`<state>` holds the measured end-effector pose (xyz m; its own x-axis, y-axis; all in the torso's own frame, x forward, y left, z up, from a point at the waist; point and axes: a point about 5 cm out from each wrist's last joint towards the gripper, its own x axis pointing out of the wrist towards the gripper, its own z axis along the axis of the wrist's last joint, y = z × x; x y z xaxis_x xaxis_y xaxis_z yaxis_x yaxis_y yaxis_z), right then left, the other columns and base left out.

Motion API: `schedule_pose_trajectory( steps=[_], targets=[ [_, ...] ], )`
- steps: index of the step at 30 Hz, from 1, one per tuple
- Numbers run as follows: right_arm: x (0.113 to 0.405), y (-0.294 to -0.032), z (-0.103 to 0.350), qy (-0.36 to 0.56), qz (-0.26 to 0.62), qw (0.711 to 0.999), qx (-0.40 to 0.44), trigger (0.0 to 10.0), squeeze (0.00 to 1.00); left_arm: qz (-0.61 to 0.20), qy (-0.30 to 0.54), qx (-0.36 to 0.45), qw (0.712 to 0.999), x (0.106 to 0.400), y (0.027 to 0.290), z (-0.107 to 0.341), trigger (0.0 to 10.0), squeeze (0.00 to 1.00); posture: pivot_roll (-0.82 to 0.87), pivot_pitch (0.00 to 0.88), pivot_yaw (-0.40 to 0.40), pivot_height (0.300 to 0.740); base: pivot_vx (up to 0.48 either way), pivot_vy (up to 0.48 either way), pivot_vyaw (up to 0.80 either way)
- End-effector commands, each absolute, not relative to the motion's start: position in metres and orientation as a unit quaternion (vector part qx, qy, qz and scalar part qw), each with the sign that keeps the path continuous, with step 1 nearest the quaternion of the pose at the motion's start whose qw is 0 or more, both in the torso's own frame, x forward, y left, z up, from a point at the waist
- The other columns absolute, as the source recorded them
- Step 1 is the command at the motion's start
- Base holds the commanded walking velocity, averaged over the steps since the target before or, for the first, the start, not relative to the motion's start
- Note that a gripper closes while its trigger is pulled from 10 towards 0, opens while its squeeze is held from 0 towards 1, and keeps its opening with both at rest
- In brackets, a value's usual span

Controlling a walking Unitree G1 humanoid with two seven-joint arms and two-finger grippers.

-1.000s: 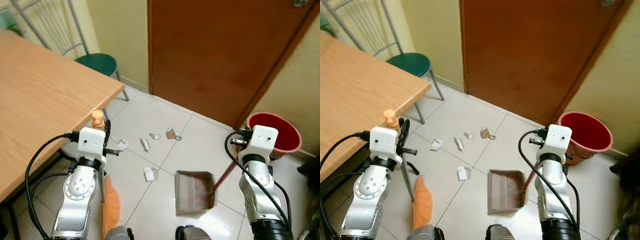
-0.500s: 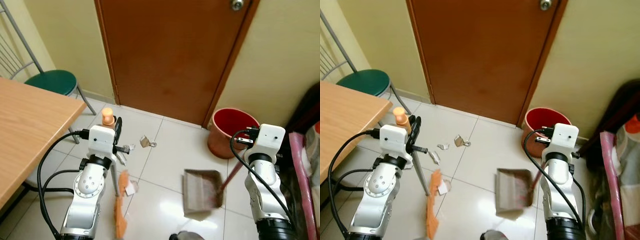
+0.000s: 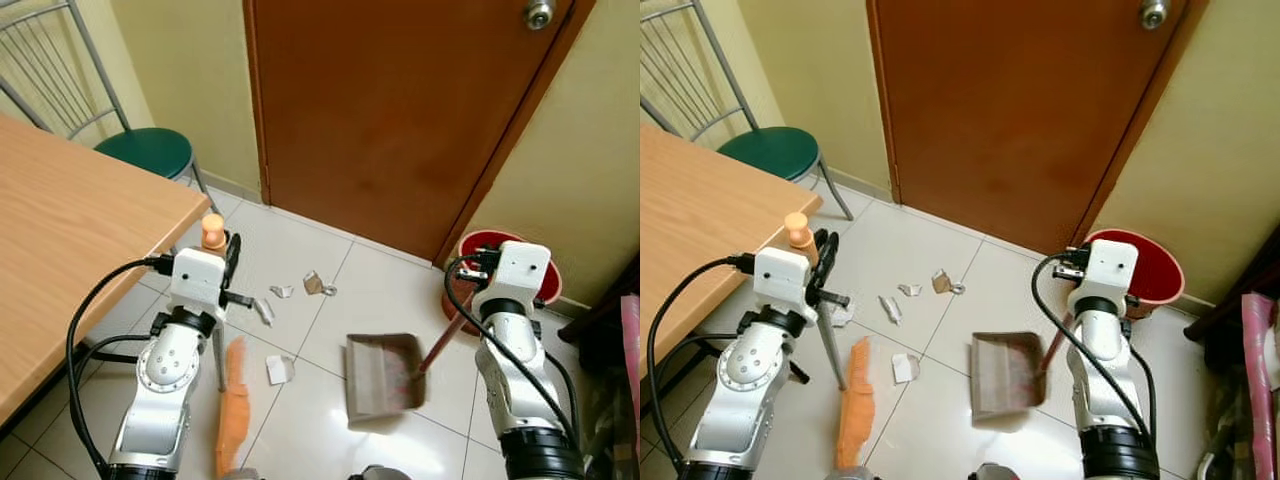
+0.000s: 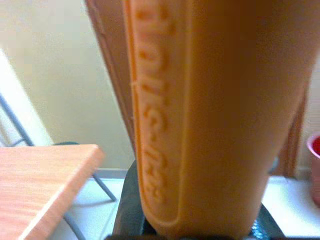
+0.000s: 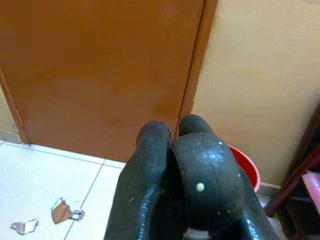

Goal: Sweep floor

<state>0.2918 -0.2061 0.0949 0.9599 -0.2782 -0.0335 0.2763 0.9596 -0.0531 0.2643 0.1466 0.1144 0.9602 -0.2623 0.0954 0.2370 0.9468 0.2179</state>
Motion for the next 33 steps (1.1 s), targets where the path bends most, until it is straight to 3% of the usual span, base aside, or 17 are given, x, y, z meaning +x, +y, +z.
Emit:
schedule_pose_trajectory(
  steps=[1,20,33],
  targets=[
    [0.294,-0.21,0.102,0.002,-0.145,0.989,-0.026,10.0,0.0,-0.143,-0.061,0.092,0.984,0.265,0.14,0.114,10.0,0.0,-0.02,0.053,-0.011,0.74,0.0,0.0,0.0],
    [0.294,-0.209,0.099,0.011,-0.142,0.99,-0.022,10.0,0.0,-0.148,-0.059,0.095,0.983,0.265,0.14,0.117,10.0,0.0,-0.03,0.086,-0.005,0.74,0.034,0.0,-0.08],
    [0.286,-0.202,0.083,0.038,-0.122,0.992,-0.026,10.0,0.0,-0.132,-0.032,0.07,0.988,0.249,0.13,0.101,10.0,0.0,0.01,0.088,-0.031,0.74,0.34,0.0,-0.08]
  ],
)
